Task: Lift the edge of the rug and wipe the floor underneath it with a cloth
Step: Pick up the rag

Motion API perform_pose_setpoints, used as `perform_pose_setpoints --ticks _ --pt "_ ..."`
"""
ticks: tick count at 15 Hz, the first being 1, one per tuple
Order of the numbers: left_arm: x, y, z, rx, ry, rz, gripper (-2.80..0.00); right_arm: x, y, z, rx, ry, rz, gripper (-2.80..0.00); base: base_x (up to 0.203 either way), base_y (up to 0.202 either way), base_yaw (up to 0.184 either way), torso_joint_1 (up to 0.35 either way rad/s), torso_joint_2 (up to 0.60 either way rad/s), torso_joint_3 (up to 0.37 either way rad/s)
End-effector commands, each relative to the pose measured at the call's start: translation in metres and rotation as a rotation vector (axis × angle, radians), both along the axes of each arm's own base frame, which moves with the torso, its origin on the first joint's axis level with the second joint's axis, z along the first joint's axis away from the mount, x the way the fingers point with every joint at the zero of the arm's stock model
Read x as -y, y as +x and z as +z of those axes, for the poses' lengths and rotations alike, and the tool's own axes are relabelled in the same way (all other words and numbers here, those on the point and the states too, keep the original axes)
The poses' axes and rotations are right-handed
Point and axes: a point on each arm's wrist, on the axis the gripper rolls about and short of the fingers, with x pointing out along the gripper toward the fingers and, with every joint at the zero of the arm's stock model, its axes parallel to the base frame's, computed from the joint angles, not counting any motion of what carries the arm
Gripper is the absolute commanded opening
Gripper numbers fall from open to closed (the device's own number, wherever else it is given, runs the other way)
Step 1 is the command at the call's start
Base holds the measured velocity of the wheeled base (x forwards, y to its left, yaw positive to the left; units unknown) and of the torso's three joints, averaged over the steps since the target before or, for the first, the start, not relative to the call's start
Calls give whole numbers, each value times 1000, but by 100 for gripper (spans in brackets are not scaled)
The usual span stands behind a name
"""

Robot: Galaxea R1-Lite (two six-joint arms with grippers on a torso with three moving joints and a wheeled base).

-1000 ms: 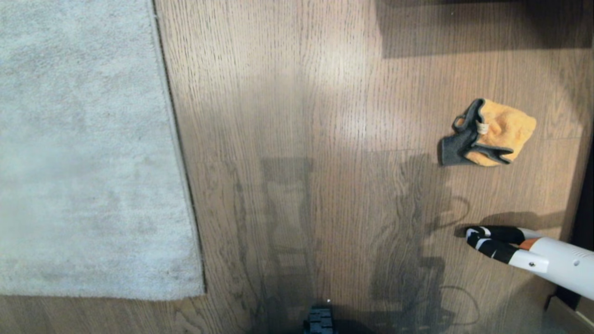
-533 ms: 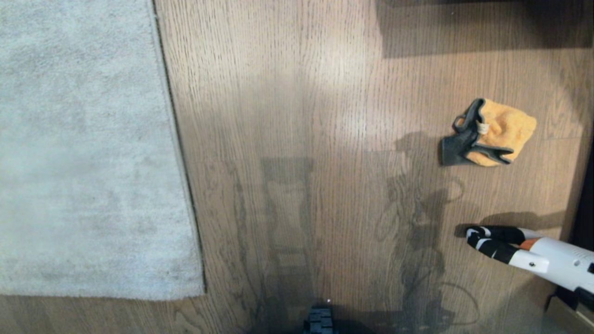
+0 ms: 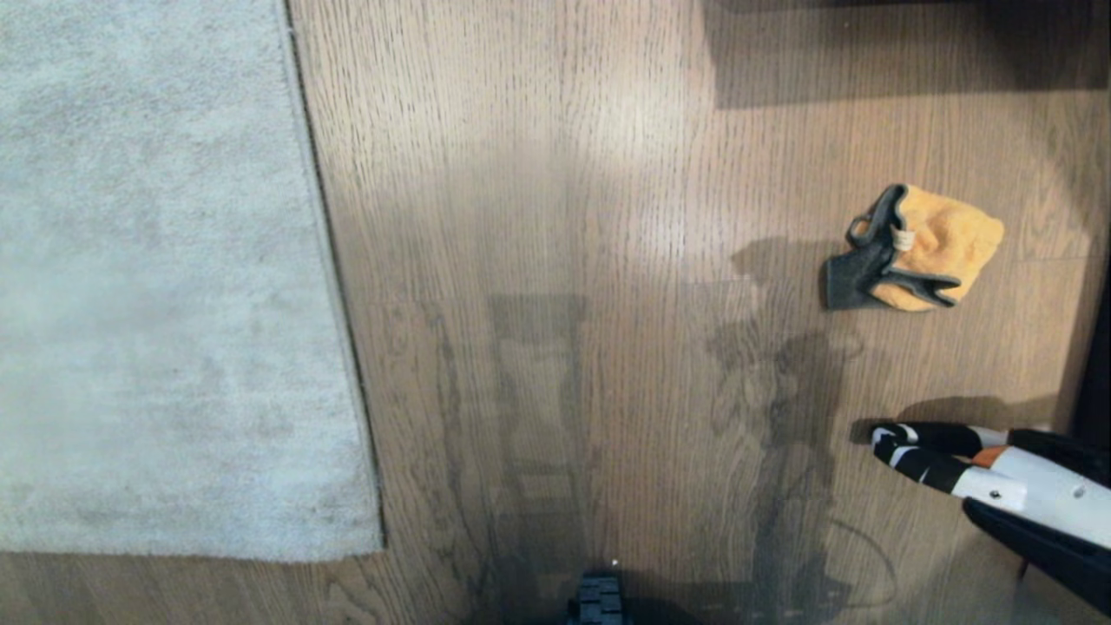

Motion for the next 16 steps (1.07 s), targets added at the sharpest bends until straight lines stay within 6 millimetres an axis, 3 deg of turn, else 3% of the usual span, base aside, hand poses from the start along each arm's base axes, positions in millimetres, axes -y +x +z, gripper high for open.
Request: perform_pose_setpoints --ticks 1,4,11,16 --pt "0 0 0 -1 -1 1 -280 -5 32 -4 -47 -41 -12 0 0 0 0 0 0 0" --pt "0 0 0 0 -1 1 -280 -7 49 4 30 -54 -83 0 0 0 0 0 0 0" --pt "0 0 0 -1 -1 1 -280 0 57 14 131 -32 -160 0 0 0 0 0 0 0" --pt "0 0 0 0 -1 0 -280 16 78 18 119 -43 -277 0 0 0 0 0 0 0"
